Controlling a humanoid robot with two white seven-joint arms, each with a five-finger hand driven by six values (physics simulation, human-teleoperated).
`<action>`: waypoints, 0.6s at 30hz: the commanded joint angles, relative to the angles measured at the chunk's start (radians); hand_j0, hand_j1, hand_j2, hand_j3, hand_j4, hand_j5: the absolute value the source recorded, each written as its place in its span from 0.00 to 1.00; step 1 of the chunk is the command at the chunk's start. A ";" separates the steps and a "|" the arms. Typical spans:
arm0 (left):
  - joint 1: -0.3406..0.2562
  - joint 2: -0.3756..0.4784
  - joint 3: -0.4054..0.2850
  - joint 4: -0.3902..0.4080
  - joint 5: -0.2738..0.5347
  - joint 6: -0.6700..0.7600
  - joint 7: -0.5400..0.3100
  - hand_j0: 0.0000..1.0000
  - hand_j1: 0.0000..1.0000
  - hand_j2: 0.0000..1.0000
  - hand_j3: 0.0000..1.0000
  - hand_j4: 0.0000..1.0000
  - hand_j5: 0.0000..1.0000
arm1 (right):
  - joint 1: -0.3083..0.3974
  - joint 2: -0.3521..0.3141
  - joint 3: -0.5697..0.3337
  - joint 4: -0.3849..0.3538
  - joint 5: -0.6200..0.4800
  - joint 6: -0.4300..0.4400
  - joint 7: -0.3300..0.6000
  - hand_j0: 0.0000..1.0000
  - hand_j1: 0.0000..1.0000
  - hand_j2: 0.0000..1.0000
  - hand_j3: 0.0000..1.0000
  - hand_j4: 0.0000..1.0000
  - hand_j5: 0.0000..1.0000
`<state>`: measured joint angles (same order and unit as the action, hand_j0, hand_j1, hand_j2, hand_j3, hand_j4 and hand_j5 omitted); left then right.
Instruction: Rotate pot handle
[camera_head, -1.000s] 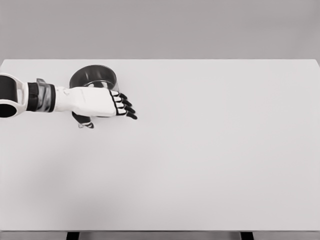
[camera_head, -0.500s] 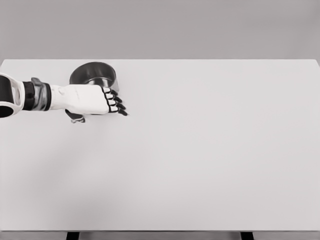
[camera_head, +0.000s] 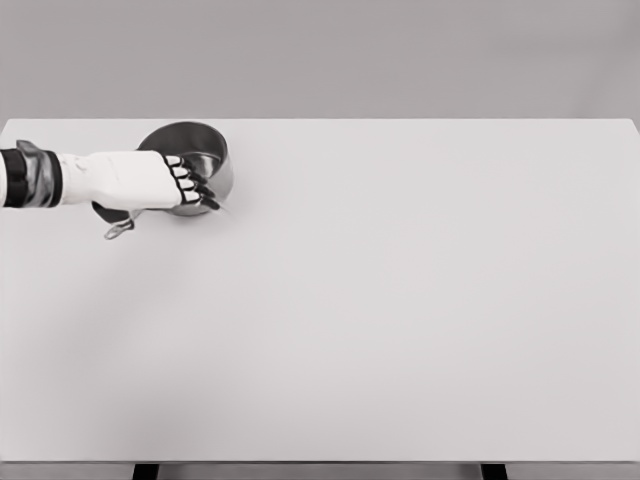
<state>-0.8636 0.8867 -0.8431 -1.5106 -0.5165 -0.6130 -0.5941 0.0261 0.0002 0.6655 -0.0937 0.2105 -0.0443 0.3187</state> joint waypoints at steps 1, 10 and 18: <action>0.000 0.001 0.013 0.032 0.003 0.002 0.000 0.99 0.99 0.99 0.99 0.99 0.99 | 0.000 0.000 0.000 0.000 0.000 0.000 0.000 1.00 1.00 1.00 1.00 1.00 1.00; -0.002 -0.006 0.056 0.168 0.001 0.002 0.000 0.99 0.99 0.99 0.99 0.99 0.99 | 0.000 0.000 0.000 0.000 0.000 0.000 0.000 1.00 1.00 1.00 1.00 1.00 1.00; -0.005 -0.029 0.081 0.288 0.000 0.002 0.034 0.99 0.99 0.99 0.99 0.99 0.99 | 0.000 0.000 0.000 0.000 0.000 0.000 0.000 1.00 1.00 1.00 1.00 1.00 1.00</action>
<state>-0.8682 0.8654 -0.7689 -1.2600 -0.5193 -0.6130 -0.5680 0.0261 0.0002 0.6655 -0.0937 0.2105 -0.0443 0.3187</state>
